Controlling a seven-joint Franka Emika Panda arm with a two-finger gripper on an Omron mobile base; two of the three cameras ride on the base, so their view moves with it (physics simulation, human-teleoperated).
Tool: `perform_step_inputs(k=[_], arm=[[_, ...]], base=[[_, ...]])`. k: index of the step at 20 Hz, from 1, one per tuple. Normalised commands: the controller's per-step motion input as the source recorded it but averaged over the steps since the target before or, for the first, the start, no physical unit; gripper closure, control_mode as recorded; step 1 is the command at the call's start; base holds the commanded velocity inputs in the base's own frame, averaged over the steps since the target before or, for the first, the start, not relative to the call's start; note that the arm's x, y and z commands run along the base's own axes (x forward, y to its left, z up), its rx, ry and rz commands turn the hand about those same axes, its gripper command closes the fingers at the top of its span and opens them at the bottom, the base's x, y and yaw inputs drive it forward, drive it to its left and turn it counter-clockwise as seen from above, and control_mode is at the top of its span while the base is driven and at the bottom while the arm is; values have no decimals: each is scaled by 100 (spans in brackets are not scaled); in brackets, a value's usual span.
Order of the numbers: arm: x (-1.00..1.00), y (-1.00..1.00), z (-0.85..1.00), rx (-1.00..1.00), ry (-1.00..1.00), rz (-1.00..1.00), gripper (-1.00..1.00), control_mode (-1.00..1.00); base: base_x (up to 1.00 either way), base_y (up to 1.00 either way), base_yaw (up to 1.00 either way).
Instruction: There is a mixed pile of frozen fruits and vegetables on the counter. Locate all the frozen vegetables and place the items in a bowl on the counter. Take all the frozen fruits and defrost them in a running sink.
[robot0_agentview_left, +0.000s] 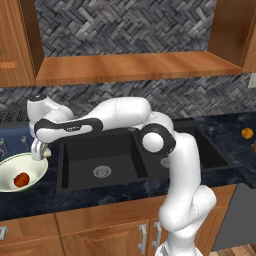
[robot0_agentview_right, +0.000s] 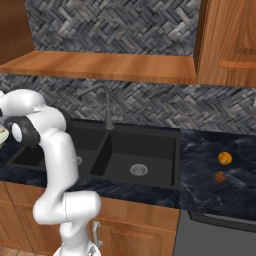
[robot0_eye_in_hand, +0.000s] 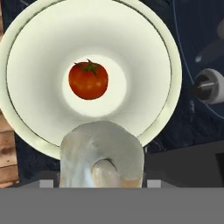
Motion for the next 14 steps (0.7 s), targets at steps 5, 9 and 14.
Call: perform_step_inputs(k=[5, 9, 14], arm=[[9, 37, -11, 0, 4, 0, 100, -100], [7, 29, -18, 0, 5, 0, 100, -100], [4, 24, -20, 0, 3, 0, 100, -100]], base=[[0, 0, 0], [0, 0, 0], [0, 0, 0]])
